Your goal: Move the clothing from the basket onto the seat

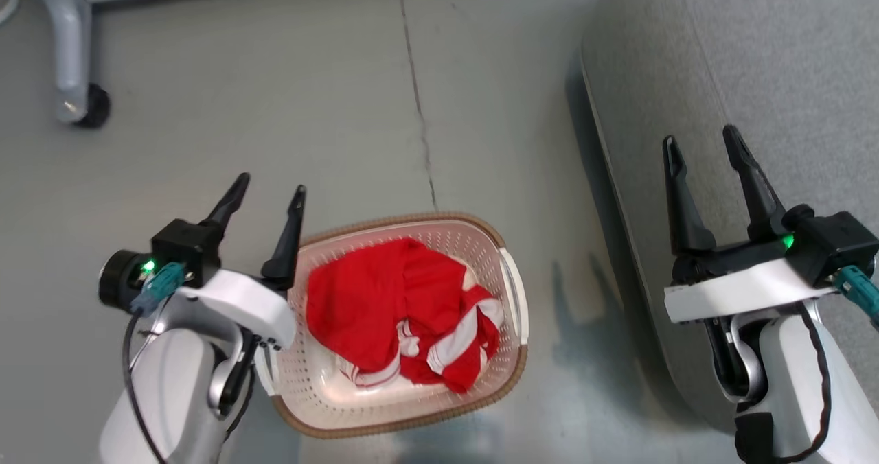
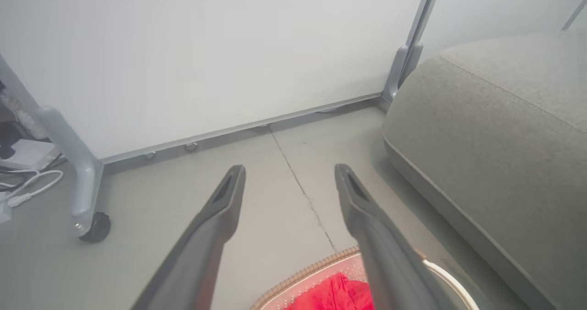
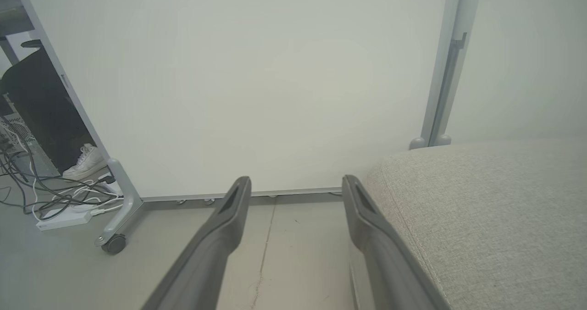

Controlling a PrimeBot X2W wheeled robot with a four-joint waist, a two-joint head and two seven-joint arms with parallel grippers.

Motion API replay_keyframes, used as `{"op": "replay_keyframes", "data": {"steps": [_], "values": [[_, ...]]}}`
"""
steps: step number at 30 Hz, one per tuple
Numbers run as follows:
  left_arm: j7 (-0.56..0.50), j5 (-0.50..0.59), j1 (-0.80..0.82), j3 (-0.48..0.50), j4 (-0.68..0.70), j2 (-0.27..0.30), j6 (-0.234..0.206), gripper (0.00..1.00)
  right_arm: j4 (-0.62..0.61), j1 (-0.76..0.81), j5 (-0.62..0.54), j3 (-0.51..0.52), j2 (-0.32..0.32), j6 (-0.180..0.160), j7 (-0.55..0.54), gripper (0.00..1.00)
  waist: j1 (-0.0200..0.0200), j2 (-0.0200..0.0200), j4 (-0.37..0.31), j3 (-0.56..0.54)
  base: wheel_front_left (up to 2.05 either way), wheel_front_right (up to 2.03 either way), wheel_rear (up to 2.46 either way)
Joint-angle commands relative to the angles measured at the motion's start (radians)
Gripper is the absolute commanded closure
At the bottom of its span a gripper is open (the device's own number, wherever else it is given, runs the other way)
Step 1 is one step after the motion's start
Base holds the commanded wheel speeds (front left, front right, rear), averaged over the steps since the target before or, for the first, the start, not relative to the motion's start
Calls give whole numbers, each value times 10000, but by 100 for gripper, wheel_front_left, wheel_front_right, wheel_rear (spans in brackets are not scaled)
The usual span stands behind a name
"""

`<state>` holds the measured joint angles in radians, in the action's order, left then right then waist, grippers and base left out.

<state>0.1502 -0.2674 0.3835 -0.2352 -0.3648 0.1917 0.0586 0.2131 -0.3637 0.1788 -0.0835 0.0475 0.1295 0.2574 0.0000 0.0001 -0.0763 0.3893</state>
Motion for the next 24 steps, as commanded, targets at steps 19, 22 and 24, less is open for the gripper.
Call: {"op": "replay_keyframes", "data": {"steps": [19,22,24], "values": [[-282,658,2605,-2288,-4862,-313,702,0,-1983,-720,557,-609,49,22,89,0,0,-1,-1804,3635,0,0,0],[-443,601,3049,-2401,-5848,-215,722,0,-2227,-611,703,-658,52,23,90,0,0,-1,-2046,3970,0,0,0],[-544,668,3380,-2444,-6427,-93,702,0,-2393,-585,828,-645,49,23,90,0,0,-1,-2207,4199,0,0,0]]}}
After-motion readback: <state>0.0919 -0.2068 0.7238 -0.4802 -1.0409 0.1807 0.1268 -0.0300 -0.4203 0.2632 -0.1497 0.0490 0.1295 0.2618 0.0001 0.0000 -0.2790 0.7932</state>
